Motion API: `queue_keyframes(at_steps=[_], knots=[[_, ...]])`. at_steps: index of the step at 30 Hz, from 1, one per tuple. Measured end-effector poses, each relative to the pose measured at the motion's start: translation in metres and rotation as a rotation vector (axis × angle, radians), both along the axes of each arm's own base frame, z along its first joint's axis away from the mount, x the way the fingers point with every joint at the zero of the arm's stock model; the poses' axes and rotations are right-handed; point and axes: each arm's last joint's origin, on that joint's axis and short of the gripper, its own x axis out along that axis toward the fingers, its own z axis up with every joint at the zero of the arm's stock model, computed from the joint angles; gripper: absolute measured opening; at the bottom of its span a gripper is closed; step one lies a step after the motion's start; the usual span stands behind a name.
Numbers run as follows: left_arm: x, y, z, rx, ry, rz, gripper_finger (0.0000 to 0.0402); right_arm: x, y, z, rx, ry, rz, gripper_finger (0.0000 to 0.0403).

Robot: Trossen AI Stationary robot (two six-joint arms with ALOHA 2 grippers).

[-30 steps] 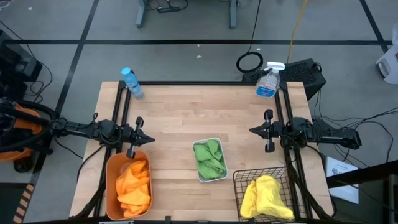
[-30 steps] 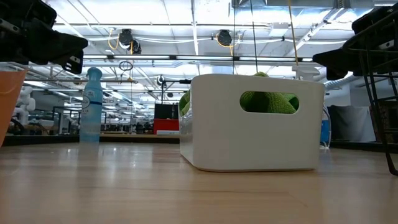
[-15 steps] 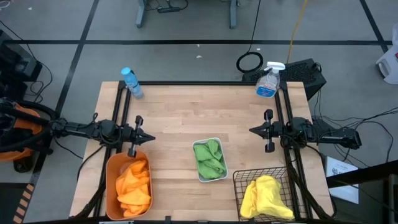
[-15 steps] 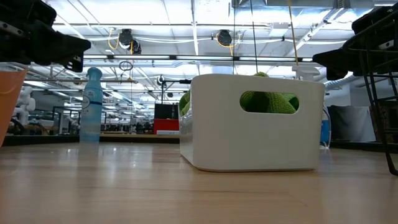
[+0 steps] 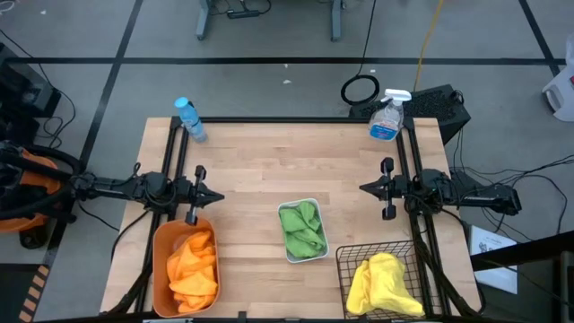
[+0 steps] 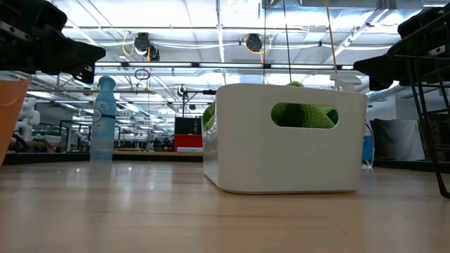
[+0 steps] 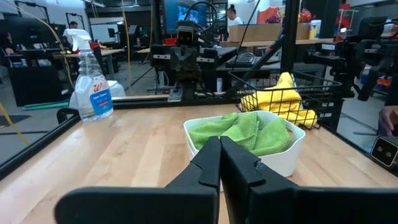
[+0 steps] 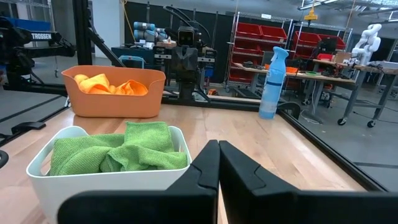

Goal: Sort microfiber towel by color & place in baskets
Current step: Return to Home Position

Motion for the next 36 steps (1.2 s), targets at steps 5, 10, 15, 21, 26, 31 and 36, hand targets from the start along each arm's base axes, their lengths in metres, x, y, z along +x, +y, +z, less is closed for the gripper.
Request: queue_keyframes(at_steps=[5,10,15,21,26,31,36], knots=[[0.0000,0.0000,0.0006,-0.002,-0.006,0.000,0.0028,0.0000,0.0000,0.0000,0.000,0.000,0.000,0.0000],[0.0000,0.0000,0.0007,-0.002,-0.008,0.000,0.0034,0.0000,0.0000,0.0000,0.000,0.000,0.000,0.0000],[0.0000,0.0000,0.0009,-0.003,-0.010,0.001,0.0035,0.0000,0.0000,0.0000,0.000,0.000,0.000,0.0000],[0.0000,0.0000,0.0011,-0.003,-0.011,0.001,0.0036,0.0000,0.0000,0.0000,0.000,0.000,0.000,0.0000],[0.0000,0.0000,0.0013,-0.003,-0.013,0.001,0.0036,0.0000,0.0000,0.0000,0.000,0.000,0.000,0.0000],[0.0000,0.0000,0.0012,-0.003,-0.012,0.001,0.0036,0.0000,0.0000,0.0000,0.000,0.000,0.000,0.0000],[0.0000,0.0000,0.0011,-0.003,-0.012,0.001,0.0036,0.0000,0.0000,0.0000,0.000,0.000,0.000,0.0000]])
